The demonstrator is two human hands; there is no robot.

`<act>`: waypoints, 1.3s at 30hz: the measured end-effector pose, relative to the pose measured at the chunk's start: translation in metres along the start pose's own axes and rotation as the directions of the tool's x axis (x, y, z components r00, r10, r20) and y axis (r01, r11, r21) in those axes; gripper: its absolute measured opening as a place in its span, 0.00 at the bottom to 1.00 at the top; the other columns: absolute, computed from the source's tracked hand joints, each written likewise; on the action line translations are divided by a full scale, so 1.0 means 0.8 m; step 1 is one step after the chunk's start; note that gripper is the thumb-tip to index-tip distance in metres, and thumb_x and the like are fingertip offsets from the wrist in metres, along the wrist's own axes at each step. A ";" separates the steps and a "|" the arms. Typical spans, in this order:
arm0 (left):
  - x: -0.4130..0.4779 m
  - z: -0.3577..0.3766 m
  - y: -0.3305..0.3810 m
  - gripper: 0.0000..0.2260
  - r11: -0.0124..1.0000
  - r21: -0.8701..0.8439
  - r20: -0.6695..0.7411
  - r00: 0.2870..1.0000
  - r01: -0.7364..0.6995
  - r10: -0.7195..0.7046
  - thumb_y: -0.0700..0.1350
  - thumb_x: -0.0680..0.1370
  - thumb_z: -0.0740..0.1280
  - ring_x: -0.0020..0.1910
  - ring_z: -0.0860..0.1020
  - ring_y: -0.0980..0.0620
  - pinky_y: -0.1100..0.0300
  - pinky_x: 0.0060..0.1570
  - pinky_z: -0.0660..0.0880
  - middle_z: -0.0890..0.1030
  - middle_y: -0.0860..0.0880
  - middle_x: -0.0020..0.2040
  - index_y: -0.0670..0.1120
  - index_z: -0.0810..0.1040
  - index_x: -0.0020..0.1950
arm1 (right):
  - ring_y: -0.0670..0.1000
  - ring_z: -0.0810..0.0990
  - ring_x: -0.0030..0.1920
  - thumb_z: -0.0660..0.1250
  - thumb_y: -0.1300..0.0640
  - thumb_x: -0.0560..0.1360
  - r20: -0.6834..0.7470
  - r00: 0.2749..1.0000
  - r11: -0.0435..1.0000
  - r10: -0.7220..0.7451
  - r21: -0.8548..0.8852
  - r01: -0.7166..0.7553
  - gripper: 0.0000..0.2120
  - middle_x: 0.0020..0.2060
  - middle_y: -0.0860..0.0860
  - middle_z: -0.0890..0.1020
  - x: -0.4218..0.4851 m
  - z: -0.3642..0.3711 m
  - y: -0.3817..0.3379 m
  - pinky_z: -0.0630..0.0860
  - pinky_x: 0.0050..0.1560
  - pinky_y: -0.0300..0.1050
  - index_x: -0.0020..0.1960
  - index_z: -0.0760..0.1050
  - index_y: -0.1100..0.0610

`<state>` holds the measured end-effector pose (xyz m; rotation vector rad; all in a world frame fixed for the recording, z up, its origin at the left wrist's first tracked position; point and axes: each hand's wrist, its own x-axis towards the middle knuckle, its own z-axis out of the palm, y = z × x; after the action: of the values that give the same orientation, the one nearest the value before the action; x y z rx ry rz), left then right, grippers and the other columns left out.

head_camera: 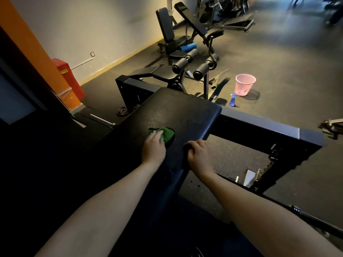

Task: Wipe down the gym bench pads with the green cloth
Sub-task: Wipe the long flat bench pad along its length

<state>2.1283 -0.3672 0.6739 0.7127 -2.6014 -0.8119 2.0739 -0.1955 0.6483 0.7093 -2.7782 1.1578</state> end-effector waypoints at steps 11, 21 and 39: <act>-0.066 0.031 0.061 0.15 0.979 -0.018 0.018 0.979 -0.201 0.202 0.43 0.84 0.60 0.64 0.77 0.49 0.57 0.62 0.71 0.80 0.48 0.66 0.47 0.77 0.69 | 0.49 0.76 0.52 0.65 0.63 0.75 -0.018 1.000 0.957 0.023 0.291 -0.017 0.13 0.46 0.44 0.78 0.008 -0.015 0.022 0.73 0.56 0.47 0.56 0.81 0.53; -0.027 0.015 0.112 0.17 0.472 -0.825 0.247 0.950 0.311 -0.193 0.47 0.86 0.53 0.64 0.76 0.53 0.63 0.57 0.75 0.77 0.48 0.64 0.48 0.71 0.73 | 0.48 0.68 0.69 0.68 0.55 0.78 0.183 0.964 0.862 -0.192 0.501 0.076 0.23 0.67 0.48 0.70 0.034 -0.037 -0.017 0.66 0.70 0.45 0.71 0.70 0.45; -0.011 0.046 0.065 0.28 0.931 0.344 0.236 0.949 0.121 -0.210 0.56 0.83 0.55 0.79 0.45 0.44 0.41 0.75 0.44 0.46 0.47 0.82 0.52 0.51 0.82 | 0.57 0.60 0.74 0.63 0.61 0.79 0.269 0.938 0.956 -0.218 -0.134 0.260 0.22 0.74 0.52 0.68 0.136 -0.027 0.013 0.65 0.73 0.54 0.72 0.72 0.54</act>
<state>2.1009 -0.3094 0.6749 0.9898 -2.9962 -0.5586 1.9692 -0.2173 0.6807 1.2116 -2.8333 0.8288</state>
